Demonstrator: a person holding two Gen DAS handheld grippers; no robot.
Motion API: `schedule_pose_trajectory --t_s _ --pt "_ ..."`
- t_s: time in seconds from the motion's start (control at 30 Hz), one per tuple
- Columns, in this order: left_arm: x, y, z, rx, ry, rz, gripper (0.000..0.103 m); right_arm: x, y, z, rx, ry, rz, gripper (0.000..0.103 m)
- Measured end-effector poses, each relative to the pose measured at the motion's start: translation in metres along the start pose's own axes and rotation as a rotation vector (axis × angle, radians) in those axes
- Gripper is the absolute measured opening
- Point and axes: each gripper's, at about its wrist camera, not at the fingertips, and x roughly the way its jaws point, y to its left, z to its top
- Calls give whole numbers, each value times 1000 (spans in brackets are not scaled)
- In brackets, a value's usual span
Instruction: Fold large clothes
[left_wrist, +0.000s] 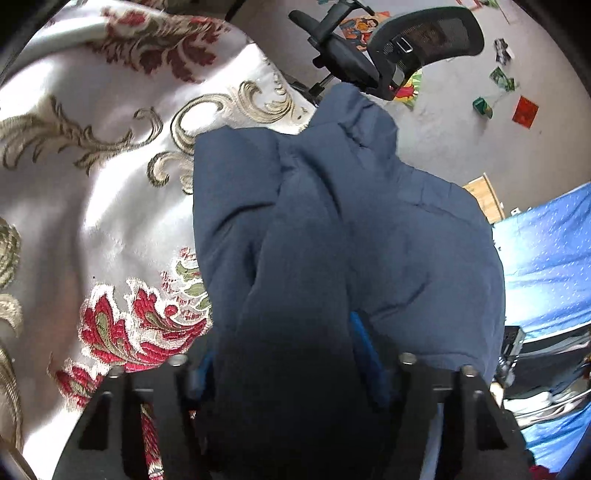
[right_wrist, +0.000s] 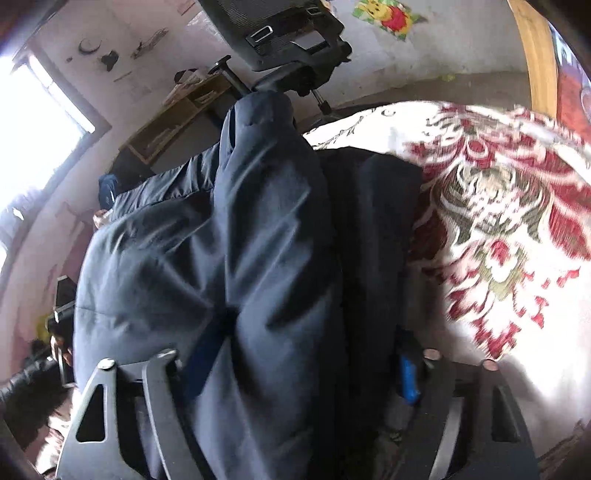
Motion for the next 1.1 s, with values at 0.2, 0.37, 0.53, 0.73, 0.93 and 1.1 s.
schedule_pose_trajectory --t_s 0.2,0.37,0.53,0.73,0.93,1.1 --pt "-12 -27 -5 29 -52 115 31 -5 8 -7 5 -8 25 38" --pt "-32 -63 -12 72 -123 227 21 -21 27 -13 -43 -52 4 18" --pt "-59 -93 -20 120 -185 246 18 -57 53 -7 -93 -136 27 12" --pt "-71 -143 -20 194 -220 188 17 -122 87 11 -195 -264 31 11" --pt "-53 -194 -25 257 -255 113 17 -183 83 26 -220 -385 -51 11" --pt "-16 -223 -24 299 -248 91 18 -197 54 32 -195 -395 -156 11"
